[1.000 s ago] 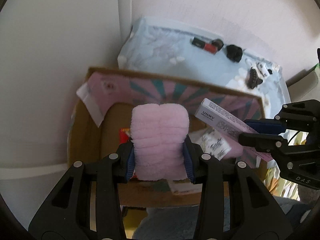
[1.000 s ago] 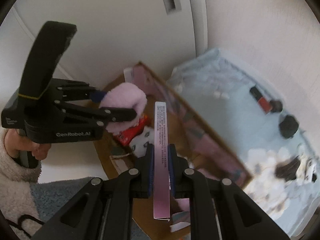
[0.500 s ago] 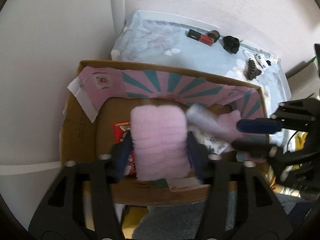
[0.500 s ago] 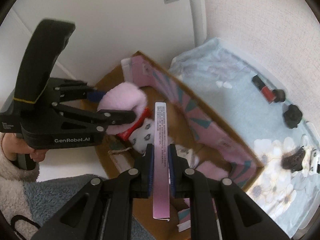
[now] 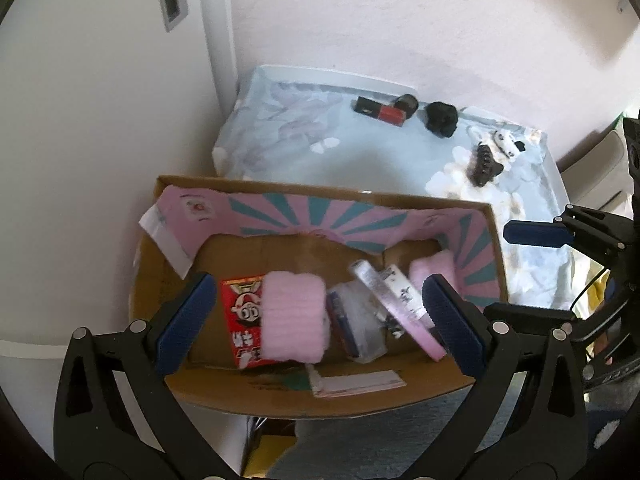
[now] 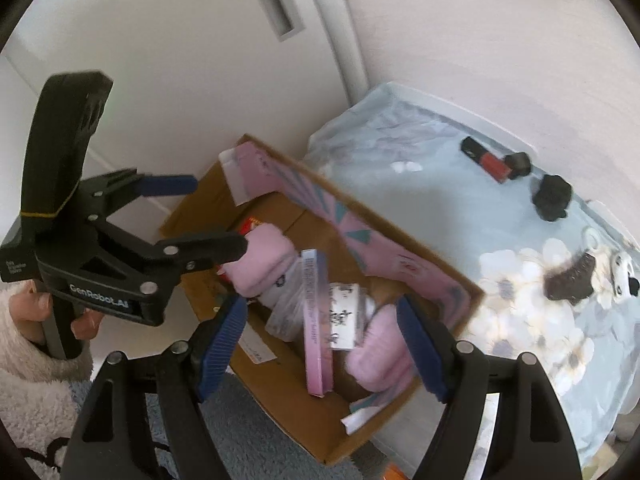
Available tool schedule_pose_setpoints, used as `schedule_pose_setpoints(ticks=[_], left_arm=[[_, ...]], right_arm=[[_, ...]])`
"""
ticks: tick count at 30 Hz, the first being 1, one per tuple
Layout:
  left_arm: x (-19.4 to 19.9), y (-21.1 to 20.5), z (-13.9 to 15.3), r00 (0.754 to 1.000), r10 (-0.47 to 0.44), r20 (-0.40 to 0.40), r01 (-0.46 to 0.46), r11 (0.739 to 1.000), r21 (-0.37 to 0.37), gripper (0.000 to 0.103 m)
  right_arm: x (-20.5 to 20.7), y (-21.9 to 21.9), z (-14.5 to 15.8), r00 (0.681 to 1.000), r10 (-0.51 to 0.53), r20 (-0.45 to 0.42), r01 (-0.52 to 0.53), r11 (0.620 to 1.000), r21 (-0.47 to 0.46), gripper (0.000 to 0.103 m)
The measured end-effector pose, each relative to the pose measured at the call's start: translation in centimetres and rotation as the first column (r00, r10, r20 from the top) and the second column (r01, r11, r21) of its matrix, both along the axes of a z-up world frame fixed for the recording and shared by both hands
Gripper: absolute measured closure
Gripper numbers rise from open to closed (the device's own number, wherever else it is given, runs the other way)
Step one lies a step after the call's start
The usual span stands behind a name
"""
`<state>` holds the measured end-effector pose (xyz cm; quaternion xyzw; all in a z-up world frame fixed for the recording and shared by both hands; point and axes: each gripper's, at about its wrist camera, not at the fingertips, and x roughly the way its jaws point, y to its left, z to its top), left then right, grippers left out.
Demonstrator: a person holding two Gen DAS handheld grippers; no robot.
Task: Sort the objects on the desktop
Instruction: 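Carry the hair tie and nail file into the box and open both tools, then move both open tools back over the tray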
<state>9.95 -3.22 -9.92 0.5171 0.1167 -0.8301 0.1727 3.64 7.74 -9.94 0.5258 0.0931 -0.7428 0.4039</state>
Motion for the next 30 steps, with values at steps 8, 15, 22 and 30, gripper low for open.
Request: schedule_pose_setpoints(ticks=[8, 15, 22, 30], left_arm=[[-3.2, 2.2, 2.0, 0.995, -0.09, -0.042, 0.088, 0.995, -0.037, 0.0], [-7.4, 6.1, 3.2, 0.976, -0.212, -0.047, 0.208, 0.974, -0.089, 0.0], [-13.2, 9.1, 3.5, 0.947, -0.313, -0.07, 0.307, 0.948, -0.085, 0.0], [-22.1, 10.8, 1.8, 0.911, -0.41, -0.049, 0.404, 0.91, -0.093, 0.0]], right_arm=[[-1.1, 4.4, 1.4, 0.994, -0.103, -0.032, 0.102, 0.994, -0.041, 0.029], [-2.3, 9.4, 2.7, 0.977, -0.206, -0.061, 0.203, 0.977, -0.059, 0.029], [-4.3, 14.6, 3.6, 0.959, -0.272, -0.082, 0.268, 0.962, -0.058, 0.029], [-9.6, 20.1, 1.1, 0.939, -0.342, -0.031, 0.344, 0.937, 0.059, 0.029]])
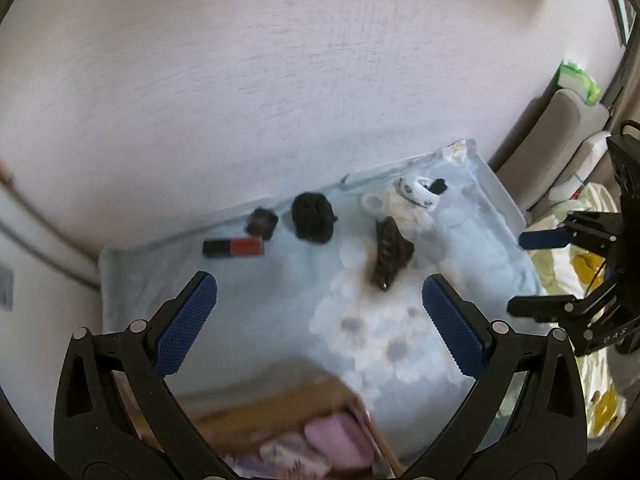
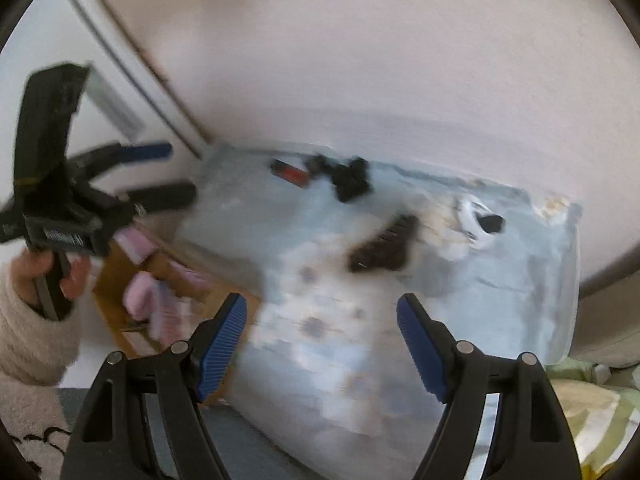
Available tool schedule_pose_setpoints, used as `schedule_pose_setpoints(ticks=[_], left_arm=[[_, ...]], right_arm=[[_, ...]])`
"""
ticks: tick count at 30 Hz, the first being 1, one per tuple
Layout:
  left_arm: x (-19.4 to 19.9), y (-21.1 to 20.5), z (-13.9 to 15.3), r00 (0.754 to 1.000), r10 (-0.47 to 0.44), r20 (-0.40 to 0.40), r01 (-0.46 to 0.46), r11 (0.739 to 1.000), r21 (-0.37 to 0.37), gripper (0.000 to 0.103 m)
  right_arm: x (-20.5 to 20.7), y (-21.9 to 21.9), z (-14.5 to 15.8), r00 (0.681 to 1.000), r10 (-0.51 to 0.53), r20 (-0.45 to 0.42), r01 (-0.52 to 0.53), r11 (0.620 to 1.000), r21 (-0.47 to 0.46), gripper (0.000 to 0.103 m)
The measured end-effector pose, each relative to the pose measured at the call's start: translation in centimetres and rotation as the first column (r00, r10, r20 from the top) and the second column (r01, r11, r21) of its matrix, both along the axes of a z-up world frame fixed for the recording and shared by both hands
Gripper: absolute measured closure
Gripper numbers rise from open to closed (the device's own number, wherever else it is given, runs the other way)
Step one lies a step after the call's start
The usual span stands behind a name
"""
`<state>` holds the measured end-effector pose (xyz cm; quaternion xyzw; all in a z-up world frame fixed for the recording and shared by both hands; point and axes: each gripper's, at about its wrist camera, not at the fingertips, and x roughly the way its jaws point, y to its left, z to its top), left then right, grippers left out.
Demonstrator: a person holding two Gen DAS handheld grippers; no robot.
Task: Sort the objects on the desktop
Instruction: 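Move both open tools back over the tray, then grasp the black scrunchie with the left tool while the right tool grasps the white-and-black sock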
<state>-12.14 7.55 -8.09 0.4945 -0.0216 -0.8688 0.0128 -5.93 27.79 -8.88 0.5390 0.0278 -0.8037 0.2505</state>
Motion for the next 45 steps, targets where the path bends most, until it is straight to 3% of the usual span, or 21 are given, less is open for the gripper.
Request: schedule_pose_setpoints(ticks=[4, 10, 17, 22, 24, 31, 34, 36, 39, 41, 45], left_arm=[[-3.6, 0.2, -2.2, 0.998, -0.033, 0.045, 0.034, 0.999, -0.028, 0.0], [-8.0, 0.8, -7.5, 0.985, -0.07, 0.158, 0.086, 0.992, -0.097, 0.0], [-11.2, 0.4, -12.3, 0.973, -0.073, 0.218, 0.106, 0.984, -0.143, 0.001], [-12.7, 0.0, -14.5, 0.973, -0.069, 0.221, 0.102, 0.984, -0.143, 0.004], [-13.2, 0.0, -15.6, 0.97, -0.069, 0.233, 0.107, 0.982, -0.153, 0.019], [-13.7, 0.2, -17.8, 0.962, -0.068, 0.264, 0.116, 0.978, -0.171, 0.027], [-13.6, -0.1, -18.1, 0.962, -0.068, 0.264, 0.111, 0.982, -0.151, 0.04], [-13.5, -0.4, -18.0, 0.964, -0.067, 0.259, 0.1, 0.988, -0.118, 0.057], [-13.4, -0.6, -17.9, 0.964, -0.062, 0.257, 0.092, 0.99, -0.107, 0.069], [-13.4, -0.7, -17.8, 0.965, -0.049, 0.258, 0.079, 0.991, -0.109, 0.077], [-13.1, -1.2, -17.2, 0.968, -0.029, 0.249, 0.056, 0.993, -0.101, 0.081]], right_arm=[[-2.5, 2.3, -2.0, 1.0, -0.025, 0.01, 0.024, 0.997, 0.073, 0.029], [-7.0, 5.6, -5.2, 0.994, -0.094, 0.056, 0.089, 0.992, 0.09, 0.029], [-10.9, 6.9, -8.8, 0.984, -0.176, 0.023, 0.173, 0.98, 0.097, 0.029], [-12.9, 5.8, -11.1, 0.992, -0.126, -0.028, 0.129, 0.978, 0.166, 0.029], [-13.5, 5.5, -11.7, 0.993, -0.11, -0.041, 0.115, 0.977, 0.181, 0.029], [-15.2, 4.9, -13.0, 0.995, -0.075, -0.06, 0.085, 0.979, 0.184, 0.029], [-15.3, 4.8, -13.1, 0.995, -0.064, -0.077, 0.078, 0.979, 0.188, 0.03], [-15.3, 4.9, -13.0, 0.996, -0.052, -0.075, 0.064, 0.984, 0.167, 0.041], [-15.4, 4.8, -13.4, 0.998, -0.039, -0.05, 0.047, 0.985, 0.165, 0.057], [-15.4, 5.0, -13.5, 0.998, -0.039, -0.044, 0.046, 0.987, 0.154, 0.059], [-15.1, 5.3, -13.1, 0.997, -0.054, -0.049, 0.061, 0.987, 0.146, 0.064]])
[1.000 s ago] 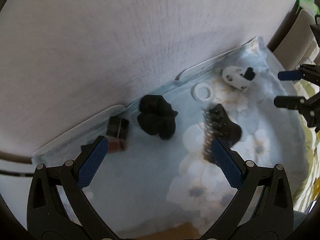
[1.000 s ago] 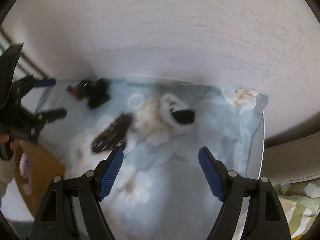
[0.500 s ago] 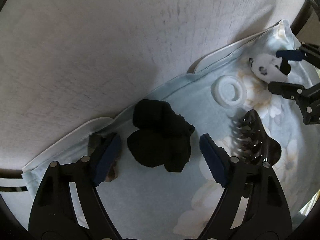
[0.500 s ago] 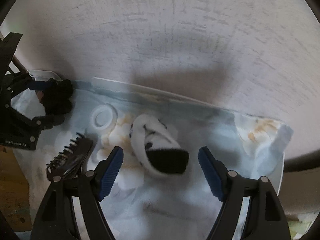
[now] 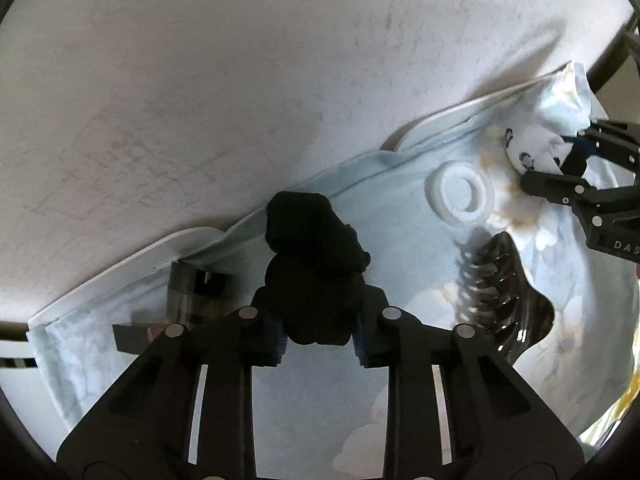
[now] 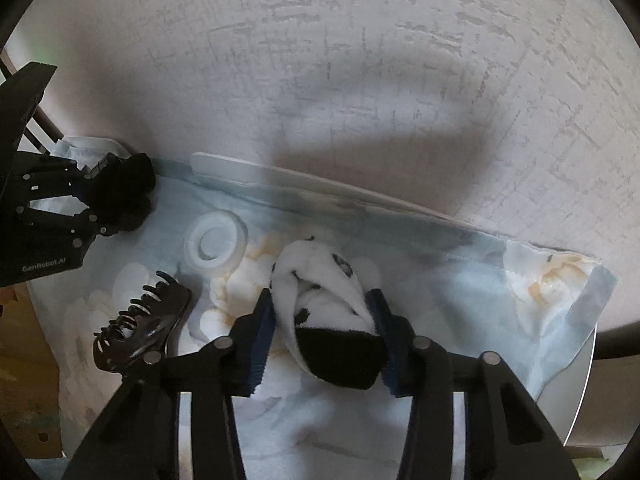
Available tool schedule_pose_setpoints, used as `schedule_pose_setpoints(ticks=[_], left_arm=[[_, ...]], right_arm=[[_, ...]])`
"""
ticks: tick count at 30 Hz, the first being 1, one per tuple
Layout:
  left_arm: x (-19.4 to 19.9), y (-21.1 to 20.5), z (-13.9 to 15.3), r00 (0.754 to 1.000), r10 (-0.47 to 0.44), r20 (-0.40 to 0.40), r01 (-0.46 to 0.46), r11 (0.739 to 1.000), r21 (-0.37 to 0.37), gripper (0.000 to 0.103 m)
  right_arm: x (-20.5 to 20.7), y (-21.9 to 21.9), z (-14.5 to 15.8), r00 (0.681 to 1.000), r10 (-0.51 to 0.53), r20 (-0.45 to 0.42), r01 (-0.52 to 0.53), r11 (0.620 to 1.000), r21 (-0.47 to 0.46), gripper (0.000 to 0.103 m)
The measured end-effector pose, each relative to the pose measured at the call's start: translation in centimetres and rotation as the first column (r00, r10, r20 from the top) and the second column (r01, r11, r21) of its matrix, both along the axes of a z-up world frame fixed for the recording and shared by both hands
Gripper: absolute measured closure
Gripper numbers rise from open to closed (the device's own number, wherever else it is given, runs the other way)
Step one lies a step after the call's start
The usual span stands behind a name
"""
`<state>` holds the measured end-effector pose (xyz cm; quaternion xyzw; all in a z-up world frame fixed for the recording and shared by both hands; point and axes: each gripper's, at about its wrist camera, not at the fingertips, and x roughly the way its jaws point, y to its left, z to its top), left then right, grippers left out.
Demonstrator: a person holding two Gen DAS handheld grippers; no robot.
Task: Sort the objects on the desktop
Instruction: 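Grasp the black scrunchie with the left tool while the right tool grasps the white-and-black sock, then carry the scrunchie and sock into the box and open both tools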
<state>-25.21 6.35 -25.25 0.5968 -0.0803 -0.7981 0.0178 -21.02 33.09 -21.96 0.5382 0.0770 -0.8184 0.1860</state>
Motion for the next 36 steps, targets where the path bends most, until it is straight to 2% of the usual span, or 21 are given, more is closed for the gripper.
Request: schedule_pose_setpoints(ticks=[6, 12, 16, 20, 23, 26, 28, 31, 36], left_arm=[[1.2, 0.0, 2.4, 0.999, 0.0, -0.034, 0.001, 1.0, 0.029, 0.082], [3.5, 0.2, 5.3, 0.998, 0.025, -0.053, -0.021, 0.996, 0.081, 0.082], [5.3, 0.4, 7.9, 0.997, 0.009, -0.083, -0.003, 0.997, 0.071, 0.082], [5.7, 1.0, 11.7, 0.992, -0.017, -0.123, 0.025, 0.997, 0.067, 0.082], [7.7, 2.0, 15.0, 0.987, -0.019, -0.16, 0.029, 0.998, 0.061, 0.082], [9.9, 1.4, 17.5, 0.983, 0.005, -0.184, 0.006, 0.998, 0.059, 0.082], [11.7, 0.7, 18.8, 0.981, 0.019, -0.191, -0.011, 0.999, 0.039, 0.082], [14.5, -1.0, 20.2, 0.979, 0.057, -0.198, -0.048, 0.998, 0.048, 0.082], [19.5, -4.4, 21.8, 0.965, 0.138, -0.224, -0.14, 0.99, 0.005, 0.082]], right_arm=[[0.7, 0.9, 1.6, 1.0, -0.019, -0.008, 0.018, 1.0, -0.01, 0.064], [2.5, 1.9, 4.5, 0.999, -0.032, -0.011, 0.032, 0.999, -0.004, 0.064], [4.6, 2.0, 7.5, 0.999, -0.015, -0.051, 0.017, 0.999, 0.031, 0.064], [7.0, 2.0, 11.5, 0.993, 0.032, -0.114, -0.023, 0.996, 0.083, 0.064], [8.7, 1.6, 14.0, 0.988, 0.067, -0.142, -0.053, 0.994, 0.099, 0.064], [11.0, -0.4, 16.5, 0.978, 0.108, -0.18, -0.091, 0.991, 0.102, 0.064], [12.8, -1.6, 18.6, 0.964, 0.155, -0.217, -0.129, 0.983, 0.127, 0.064], [15.3, -4.0, 21.0, 0.942, 0.225, -0.248, -0.193, 0.97, 0.149, 0.064], [18.7, -8.6, 23.2, 0.911, 0.331, -0.246, -0.311, 0.943, 0.118, 0.064]])
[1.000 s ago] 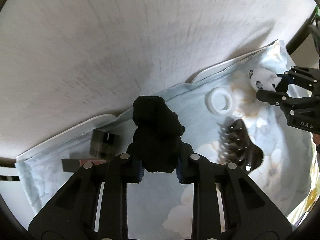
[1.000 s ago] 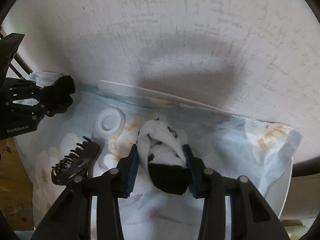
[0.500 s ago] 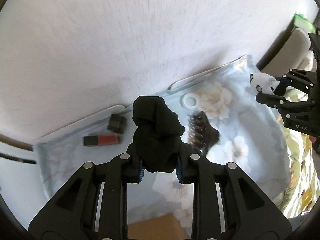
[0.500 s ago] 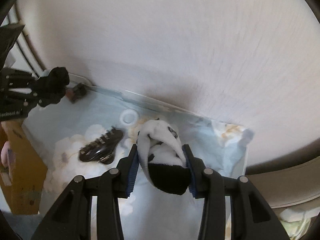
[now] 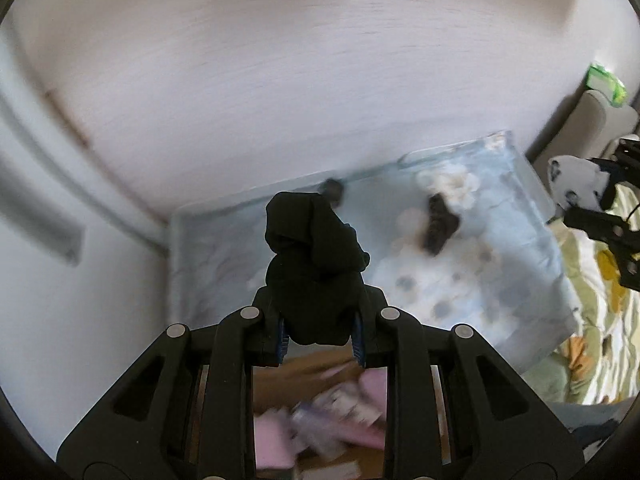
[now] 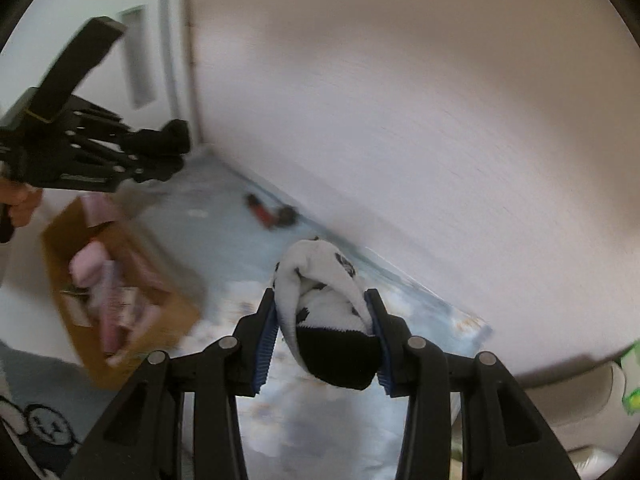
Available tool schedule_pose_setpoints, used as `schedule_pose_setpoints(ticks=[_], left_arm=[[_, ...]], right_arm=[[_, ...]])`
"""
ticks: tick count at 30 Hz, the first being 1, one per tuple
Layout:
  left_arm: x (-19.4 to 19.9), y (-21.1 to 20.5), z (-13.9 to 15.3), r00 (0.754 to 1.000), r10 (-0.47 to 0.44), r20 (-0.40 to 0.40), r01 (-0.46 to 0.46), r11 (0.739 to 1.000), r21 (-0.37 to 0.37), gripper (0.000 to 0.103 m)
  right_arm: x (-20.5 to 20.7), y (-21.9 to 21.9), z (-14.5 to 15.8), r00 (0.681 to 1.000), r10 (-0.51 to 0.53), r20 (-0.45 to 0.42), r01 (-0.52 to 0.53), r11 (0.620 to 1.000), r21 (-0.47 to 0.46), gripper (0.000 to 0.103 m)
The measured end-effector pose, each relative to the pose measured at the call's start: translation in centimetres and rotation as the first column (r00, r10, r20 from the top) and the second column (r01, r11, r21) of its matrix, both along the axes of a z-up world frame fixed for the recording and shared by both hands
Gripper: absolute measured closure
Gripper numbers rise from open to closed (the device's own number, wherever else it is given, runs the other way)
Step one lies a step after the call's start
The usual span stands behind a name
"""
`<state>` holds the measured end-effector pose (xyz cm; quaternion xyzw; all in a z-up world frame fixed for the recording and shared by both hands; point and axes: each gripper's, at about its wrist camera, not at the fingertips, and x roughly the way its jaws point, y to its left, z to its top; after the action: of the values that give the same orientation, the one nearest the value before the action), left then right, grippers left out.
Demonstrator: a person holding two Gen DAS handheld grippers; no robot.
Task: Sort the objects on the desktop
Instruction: 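Carry the scrunchie and sock into the box and open both tools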
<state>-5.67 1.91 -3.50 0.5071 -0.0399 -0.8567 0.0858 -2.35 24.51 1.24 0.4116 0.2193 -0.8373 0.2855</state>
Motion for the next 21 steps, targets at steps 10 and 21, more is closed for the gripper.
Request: schedule_pose_setpoints(ticks=[10, 21], left_arm=[[8.7, -5.7, -1.3, 0.983, 0.184, 0.013, -0.184, 0.983, 0.018, 0.082], [12.8, -7.2, -7.4, 0.961, 0.258, 0.097, -0.266, 0.96, 0.082, 0.082]], right_arm=[[4.3, -11.3, -3.1, 0.973, 0.212, 0.087, -0.205, 0.975, -0.08, 0.064], [6.9, -16.8, -10.6, 0.923, 0.264, 0.28, -0.251, 0.965, -0.082, 0.064]])
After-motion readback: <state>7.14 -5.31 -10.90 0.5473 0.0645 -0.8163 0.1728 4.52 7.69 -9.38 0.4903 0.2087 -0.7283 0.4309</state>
